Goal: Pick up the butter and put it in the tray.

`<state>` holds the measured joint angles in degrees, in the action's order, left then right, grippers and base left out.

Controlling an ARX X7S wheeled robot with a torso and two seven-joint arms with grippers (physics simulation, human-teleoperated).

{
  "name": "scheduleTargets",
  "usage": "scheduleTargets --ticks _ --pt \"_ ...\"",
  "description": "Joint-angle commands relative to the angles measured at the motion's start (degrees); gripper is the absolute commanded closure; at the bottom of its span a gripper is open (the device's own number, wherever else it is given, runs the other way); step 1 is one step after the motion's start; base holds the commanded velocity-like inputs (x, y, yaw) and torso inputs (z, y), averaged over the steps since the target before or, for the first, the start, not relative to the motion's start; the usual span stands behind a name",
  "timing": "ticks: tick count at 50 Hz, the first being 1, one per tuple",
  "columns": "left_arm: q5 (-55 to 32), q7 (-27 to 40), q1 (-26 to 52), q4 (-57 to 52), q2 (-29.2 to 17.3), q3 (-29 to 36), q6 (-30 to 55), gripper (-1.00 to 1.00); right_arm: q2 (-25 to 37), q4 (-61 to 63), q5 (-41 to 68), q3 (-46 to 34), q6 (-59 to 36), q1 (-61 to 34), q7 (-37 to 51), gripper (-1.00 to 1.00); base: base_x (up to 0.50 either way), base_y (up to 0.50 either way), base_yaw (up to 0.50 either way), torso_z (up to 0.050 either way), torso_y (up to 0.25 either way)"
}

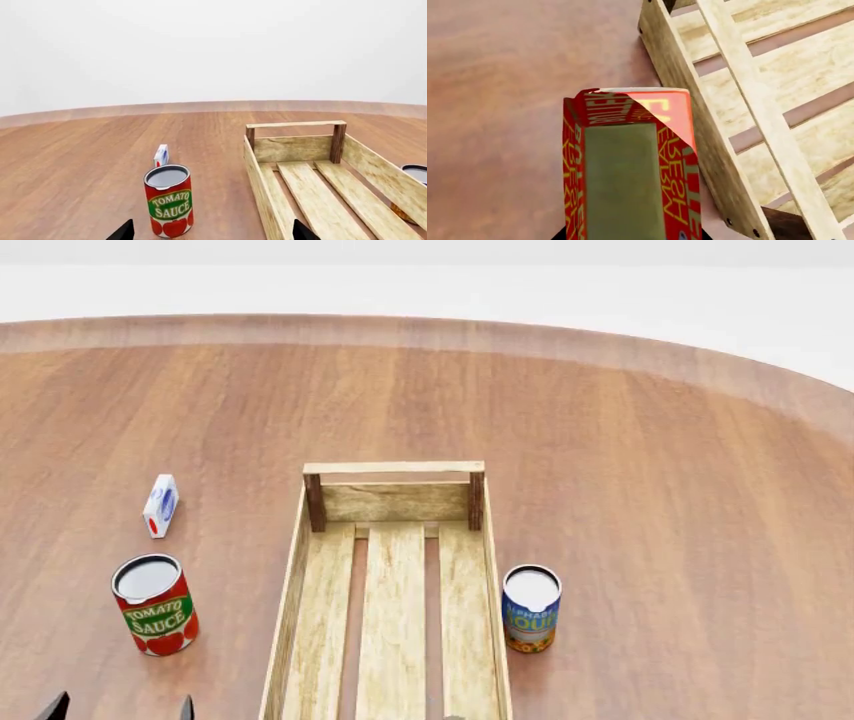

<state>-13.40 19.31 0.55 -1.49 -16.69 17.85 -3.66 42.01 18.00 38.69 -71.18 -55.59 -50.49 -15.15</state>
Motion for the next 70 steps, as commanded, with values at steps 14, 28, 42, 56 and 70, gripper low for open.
scheduleTargets --ticks 14,28,42,56,70 --pt "-0.3 0.3 0.5 0.7 0.0 0.4 -0.3 -1.00 4.9 16.7 14.4 13.0 -16.1 -8.5 6.6 1.00 0.00 0.00 0.00 0.000 0.001" --pt "-0.5 0.6 0.4 0.2 -0.3 0.5 -0.2 -1.00 1.4 0.2 13.4 21.0 -10.9 -5.8 13.2 1.00 0.00 0.00 0.00 0.000 0.000" --pt "-0.6 0.7 0.4 0.5 -0.5 0.7 -0.7 -1.00 -3.5 -11.7 12.2 25.2 -4.6 -4.1 15.0 1.00 0.00 0.00 0.00 0.000 0.001" --pt "-0.6 1.0 0.6 0.7 -0.4 1.0 -0.8 -1.00 -13.1 -21.8 11.6 30.6 1.0 -7.4 19.5 1.00 0.00 0.00 0.00 0.000 0.001" --pt "-0.6 1.5 0.2 0.0 -0.6 1.2 -0.7 -1.00 -21.1 -35.3 7.0 27.6 6.1 -10.5 15.7 1.00 0.00 0.00 0.00 0.000 0.001"
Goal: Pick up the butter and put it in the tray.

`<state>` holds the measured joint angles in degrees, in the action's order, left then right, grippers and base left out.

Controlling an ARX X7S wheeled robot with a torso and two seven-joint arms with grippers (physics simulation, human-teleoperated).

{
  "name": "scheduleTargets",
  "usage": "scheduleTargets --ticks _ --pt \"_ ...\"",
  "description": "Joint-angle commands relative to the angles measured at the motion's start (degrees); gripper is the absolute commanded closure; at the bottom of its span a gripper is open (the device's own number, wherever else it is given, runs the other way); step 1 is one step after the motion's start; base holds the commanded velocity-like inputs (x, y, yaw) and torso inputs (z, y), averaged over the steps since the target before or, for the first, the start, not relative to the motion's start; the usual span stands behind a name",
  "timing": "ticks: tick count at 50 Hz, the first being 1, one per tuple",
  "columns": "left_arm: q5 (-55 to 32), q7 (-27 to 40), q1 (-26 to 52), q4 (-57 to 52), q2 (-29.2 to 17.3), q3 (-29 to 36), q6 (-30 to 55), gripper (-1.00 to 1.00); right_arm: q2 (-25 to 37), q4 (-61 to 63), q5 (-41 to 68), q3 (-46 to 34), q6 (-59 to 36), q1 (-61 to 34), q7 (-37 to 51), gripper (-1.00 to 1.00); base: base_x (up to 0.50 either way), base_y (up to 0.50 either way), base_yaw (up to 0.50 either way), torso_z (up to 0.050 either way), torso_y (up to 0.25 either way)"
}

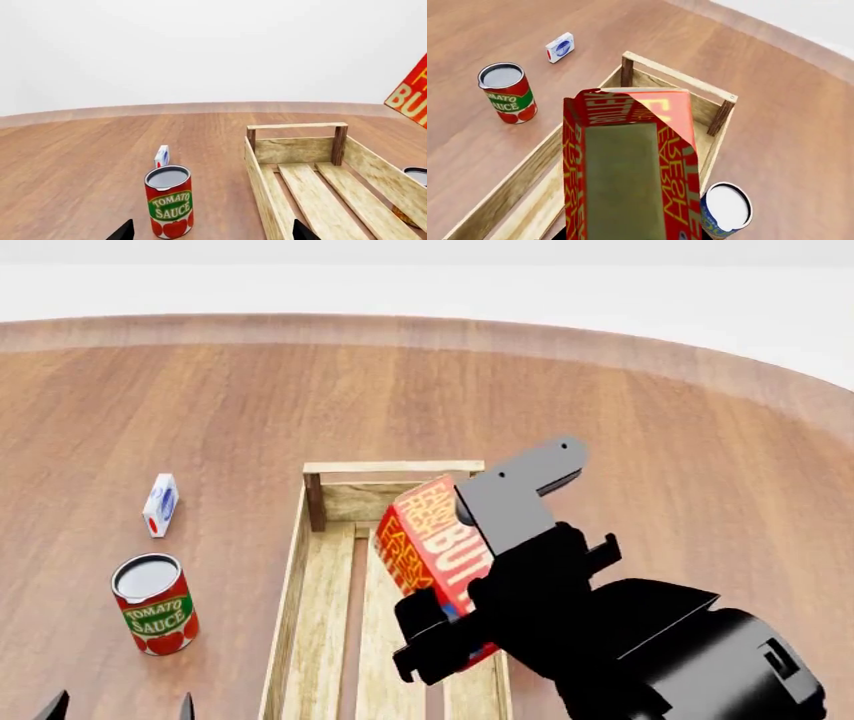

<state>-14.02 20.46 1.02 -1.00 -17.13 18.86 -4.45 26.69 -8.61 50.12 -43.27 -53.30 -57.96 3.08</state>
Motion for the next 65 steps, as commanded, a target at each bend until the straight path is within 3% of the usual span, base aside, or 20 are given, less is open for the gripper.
scheduleTargets --ticks 1,10,28,31,36,43,51,65 --pt "0.0 0.4 -0.3 -0.6 -0.2 0.2 0.1 -1.00 -6.1 -9.2 -4.6 -0.4 4.1 -3.1 -2.6 1.00 0.00 0.00 0.00 0.000 0.000" --pt "0.1 0.6 -0.4 -0.7 -0.2 0.5 0.0 -1.00 -11.2 -17.8 -7.4 -2.8 7.4 -4.6 -5.2 1.00 0.00 0.00 0.00 0.000 0.001" --pt "-0.2 0.8 -0.5 -1.1 -0.4 0.6 -0.2 -1.00 -26.0 -54.3 -14.6 -6.8 24.6 -9.1 -17.0 1.00 0.00 0.00 0.00 0.001 0.001" --pt "-0.4 1.0 -0.5 -1.6 -0.6 0.6 0.0 -1.00 -26.7 -58.6 -9.4 -12.3 27.4 -9.4 -17.2 1.00 0.00 0.00 0.00 0.000 0.003" --pt "-0.5 1.0 -0.5 -1.6 -0.6 0.6 0.0 -1.00 -26.7 -61.7 2.4 -24.8 30.7 -9.3 -17.5 1.00 0.00 0.00 0.00 0.000 0.000" --pt "-0.6 1.1 -0.7 -1.9 -0.8 0.7 0.1 -1.00 -26.7 -61.8 10.6 -35.9 31.9 -8.4 -17.3 1.00 0.00 0.00 0.00 0.000 0.001" --pt "-0.7 1.2 -0.7 -1.9 -0.9 0.8 0.0 -1.00 -26.7 -61.7 14.1 -40.7 33.0 -7.1 -17.3 1.00 0.00 0.00 0.00 0.001 0.000" --pt "-0.6 1.6 -1.0 -2.4 -1.1 1.0 0.0 -1.00 -26.7 -62.5 14.8 -41.7 33.0 -6.1 -18.0 1.00 0.00 0.00 0.00 0.000 0.001"
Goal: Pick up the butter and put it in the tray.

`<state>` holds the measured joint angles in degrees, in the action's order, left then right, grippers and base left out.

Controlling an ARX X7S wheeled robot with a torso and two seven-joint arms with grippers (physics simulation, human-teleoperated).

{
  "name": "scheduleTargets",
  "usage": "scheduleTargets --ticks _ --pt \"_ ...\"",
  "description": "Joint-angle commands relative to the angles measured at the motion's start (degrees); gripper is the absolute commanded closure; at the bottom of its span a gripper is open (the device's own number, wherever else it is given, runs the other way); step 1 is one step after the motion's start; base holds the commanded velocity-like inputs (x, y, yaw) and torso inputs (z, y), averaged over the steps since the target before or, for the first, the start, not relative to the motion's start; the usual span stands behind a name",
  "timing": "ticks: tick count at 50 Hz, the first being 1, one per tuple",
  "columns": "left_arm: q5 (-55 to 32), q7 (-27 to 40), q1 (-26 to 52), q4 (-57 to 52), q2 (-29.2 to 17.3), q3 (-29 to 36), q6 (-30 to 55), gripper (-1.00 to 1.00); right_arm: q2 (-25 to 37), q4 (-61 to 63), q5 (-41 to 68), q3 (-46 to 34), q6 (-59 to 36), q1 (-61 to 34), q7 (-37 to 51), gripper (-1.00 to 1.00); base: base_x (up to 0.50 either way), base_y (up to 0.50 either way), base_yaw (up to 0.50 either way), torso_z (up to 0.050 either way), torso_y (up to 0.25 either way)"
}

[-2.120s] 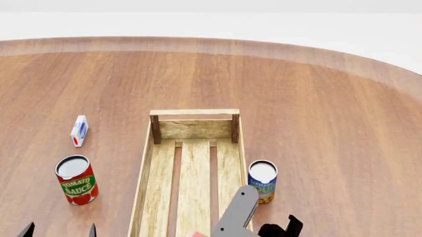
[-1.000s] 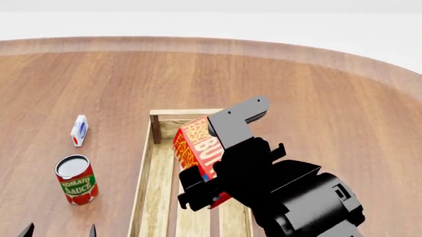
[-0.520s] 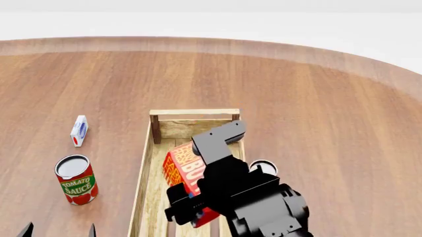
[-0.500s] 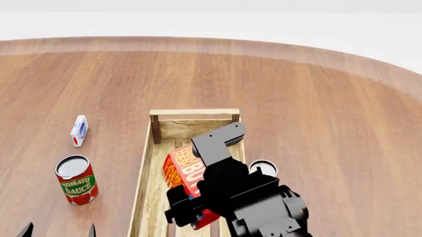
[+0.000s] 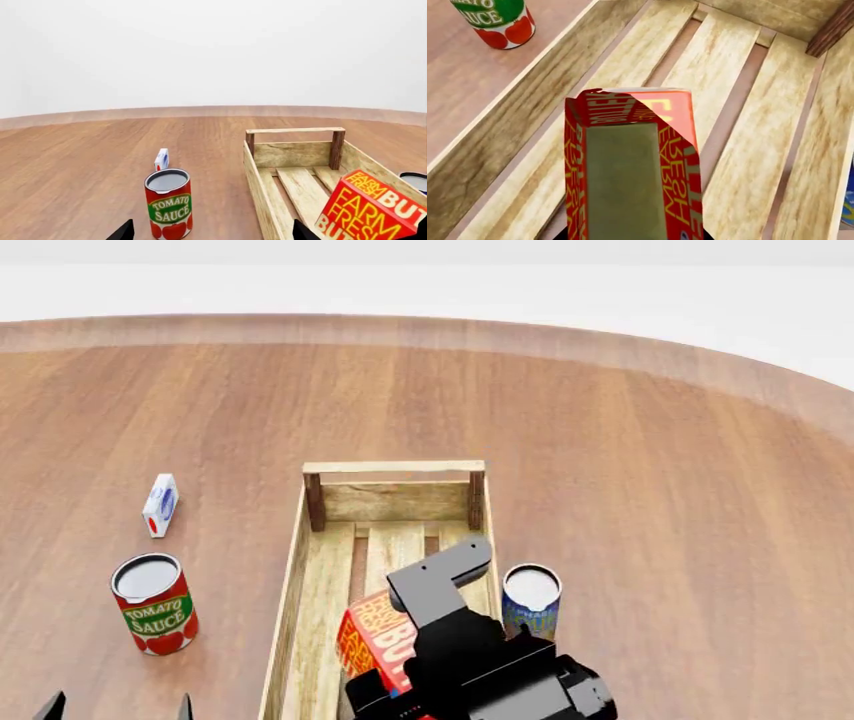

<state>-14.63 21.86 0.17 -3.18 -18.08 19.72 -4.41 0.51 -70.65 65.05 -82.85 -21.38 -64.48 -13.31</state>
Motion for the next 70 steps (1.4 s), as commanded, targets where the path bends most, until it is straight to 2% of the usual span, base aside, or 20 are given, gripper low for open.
scheduleTargets --ticks 1,8,9,27,34,35,37,39,43,48,51,54,55,61,64,65,70 --pt "-0.1 0.2 -0.1 -0.2 -0.2 0.1 -0.1 -1.00 -0.5 -0.5 -0.1 -2.2 1.1 0.5 -1.6 1.00 -0.01 0.00 0.00 0.000 0.000" --pt "-0.1 0.4 -0.4 -0.6 -0.4 0.2 0.0 -1.00 -0.5 -0.5 -0.3 -2.1 1.0 0.7 -1.8 1.00 0.00 0.00 0.00 0.000 0.000" --pt "-0.1 0.4 -0.4 -0.9 -0.4 0.2 0.1 -1.00 -0.5 -0.4 -0.4 -2.2 0.7 0.7 -2.3 -1.00 0.00 0.00 0.00 0.000 0.000" --pt "-0.3 0.6 -0.3 -0.8 -0.5 0.5 0.0 -1.00 -0.5 -0.4 -0.4 -2.1 0.5 0.4 -2.7 -1.00 0.00 0.00 0.00 0.000 0.000" --pt "-0.5 0.6 -0.2 -0.8 -0.6 0.5 0.0 -1.00 -0.3 3.0 -0.7 -2.7 -1.6 -3.8 -3.9 -1.00 0.00 0.00 0.00 0.000 0.000" --pt "-0.4 0.7 -0.2 -0.8 -0.6 0.6 0.0 -1.00 6.0 11.6 1.6 -1.6 -5.1 -5.2 2.1 -1.00 0.00 0.00 0.00 0.000 0.000" --pt "-0.3 0.8 -0.3 -1.0 -0.6 0.7 0.0 -1.00 11.9 28.8 4.3 -0.3 -8.3 -6.5 7.3 -1.00 0.00 0.00 0.00 0.000 0.000" --pt "-0.3 0.9 -0.4 -1.1 -0.6 0.8 0.1 -1.00 16.7 38.5 6.8 1.7 -9.5 -7.7 11.3 -1.00 0.00 0.00 0.00 0.000 0.000" --pt "-0.4 0.9 -0.4 -1.1 -0.6 0.8 0.0 -1.00 22.1 48.1 9.2 4.6 -8.6 -8.3 15.4 -1.00 0.00 0.00 0.00 0.000 0.000" --pt "-0.3 1.1 -0.4 -1.2 -0.6 0.8 0.0 -1.00 24.6 51.4 10.2 6.0 -7.6 -7.8 16.7 -1.00 0.00 0.00 0.00 0.000 0.000" --pt "-0.4 1.1 -0.5 -1.3 -0.7 0.9 0.0 -1.00 27.3 56.0 9.9 7.2 -4.8 -6.1 18.8 -1.00 0.00 0.00 0.00 0.000 0.000" --pt "-0.5 1.2 -0.4 -1.2 -0.7 0.8 0.0 -1.00 31.2 62.7 6.7 9.7 2.5 -2.7 25.6 -1.00 0.00 0.00 0.00 0.000 0.000" --pt "-0.5 1.2 -0.5 -1.4 -0.7 0.8 0.0 -1.00 32.8 65.5 1.5 10.1 7.0 -0.5 32.2 -1.00 0.00 0.00 0.00 0.000 0.000" --pt "-0.5 1.4 -0.6 -1.8 -0.8 0.9 -0.1 -1.00 36.3 70.7 -13.5 11.3 24.0 11.3 45.1 -1.00 0.00 0.00 0.00 0.000 0.000" --pt "-0.6 1.5 -0.7 -2.1 -0.9 0.9 0.0 -1.00 36.8 70.5 -20.3 11.4 30.0 15.8 50.3 -1.00 0.00 0.00 0.00 0.000 0.000" --pt "-0.6 1.4 -0.7 -1.9 -0.9 0.9 -0.2 -1.00 37.0 70.9 -25.7 10.9 32.0 18.2 54.7 -1.00 0.00 0.00 0.00 0.000 0.000" --pt "-0.3 1.6 -1.0 -2.3 -1.0 1.1 -0.4 -1.00 38.8 73.3 -34.0 10.2 36.7 23.7 61.9 -1.00 0.00 0.00 0.00 0.000 0.000"
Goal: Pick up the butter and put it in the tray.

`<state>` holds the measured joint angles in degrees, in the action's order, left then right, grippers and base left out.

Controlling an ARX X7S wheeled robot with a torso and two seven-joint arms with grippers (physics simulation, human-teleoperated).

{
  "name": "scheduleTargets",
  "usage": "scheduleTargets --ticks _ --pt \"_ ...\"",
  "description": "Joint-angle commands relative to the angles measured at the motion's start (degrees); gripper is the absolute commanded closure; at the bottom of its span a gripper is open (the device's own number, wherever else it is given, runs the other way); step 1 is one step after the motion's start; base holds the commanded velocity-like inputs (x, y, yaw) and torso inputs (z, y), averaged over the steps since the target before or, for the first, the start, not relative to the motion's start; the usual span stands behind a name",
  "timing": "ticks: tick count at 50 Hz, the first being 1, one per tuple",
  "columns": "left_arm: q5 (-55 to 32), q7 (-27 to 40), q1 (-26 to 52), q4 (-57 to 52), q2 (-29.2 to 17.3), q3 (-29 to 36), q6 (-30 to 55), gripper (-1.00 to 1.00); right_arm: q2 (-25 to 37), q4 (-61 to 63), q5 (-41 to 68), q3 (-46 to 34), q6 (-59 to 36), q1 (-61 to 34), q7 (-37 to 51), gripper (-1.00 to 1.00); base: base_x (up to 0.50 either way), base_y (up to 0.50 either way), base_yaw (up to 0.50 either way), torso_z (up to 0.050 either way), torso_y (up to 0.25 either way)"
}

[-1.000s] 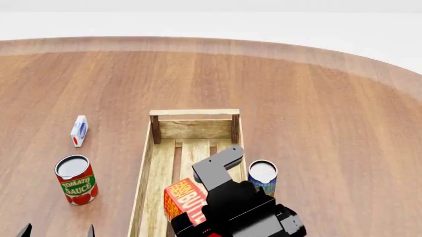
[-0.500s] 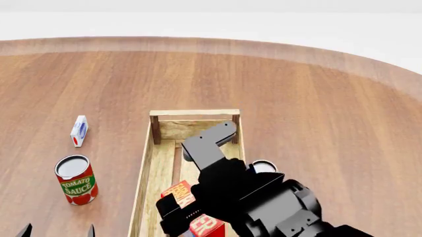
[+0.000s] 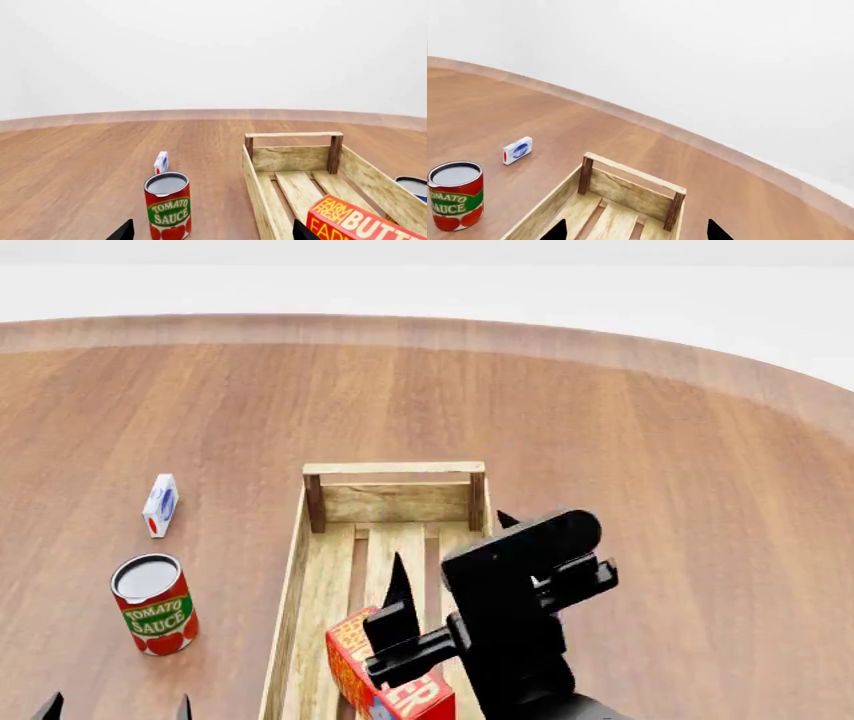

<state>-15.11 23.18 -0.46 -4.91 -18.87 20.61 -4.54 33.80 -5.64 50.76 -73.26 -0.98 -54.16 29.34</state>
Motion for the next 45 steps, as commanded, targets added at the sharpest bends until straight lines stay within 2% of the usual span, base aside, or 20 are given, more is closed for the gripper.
scheduleTargets --ticks 1,12,26,35,41,45 --pt "0.2 0.2 -0.3 -0.5 -0.2 0.2 -0.5 -1.00 6.1 8.8 -20.4 0.4 17.1 14.8 20.1 -1.00 0.00 0.00 0.00 0.000 0.000" --pt "1.1 -0.8 -0.5 0.3 -0.5 1.0 -3.0 -1.00 6.6 8.9 -27.3 -0.8 20.1 20.2 25.3 -1.00 0.00 0.00 0.00 0.000 0.000" --pt "2.1 -0.8 -1.0 1.0 -0.4 1.5 -5.2 -1.00 7.2 6.3 -27.2 -1.2 27.2 24.5 23.7 -1.00 0.00 0.00 0.00 0.000 0.000" --pt "2.7 -0.2 -1.5 0.2 -0.8 1.4 -5.6 -1.00 6.8 7.0 -29.8 -1.7 24.5 25.0 25.6 -1.00 0.00 0.00 0.00 0.000 0.000" --pt "2.7 -0.1 -1.7 0.0 -0.9 1.4 -5.9 -1.00 7.9 10.8 -32.6 -2.3 22.6 25.6 27.6 -1.00 0.00 0.00 0.00 0.000 0.000" --pt "3.8 -0.2 -3.9 -2.8 -1.9 1.6 -9.1 -1.00 10.0 16.0 -36.5 -2.8 22.0 27.0 30.0 -1.00 0.00 0.00 0.00 0.000 0.000"
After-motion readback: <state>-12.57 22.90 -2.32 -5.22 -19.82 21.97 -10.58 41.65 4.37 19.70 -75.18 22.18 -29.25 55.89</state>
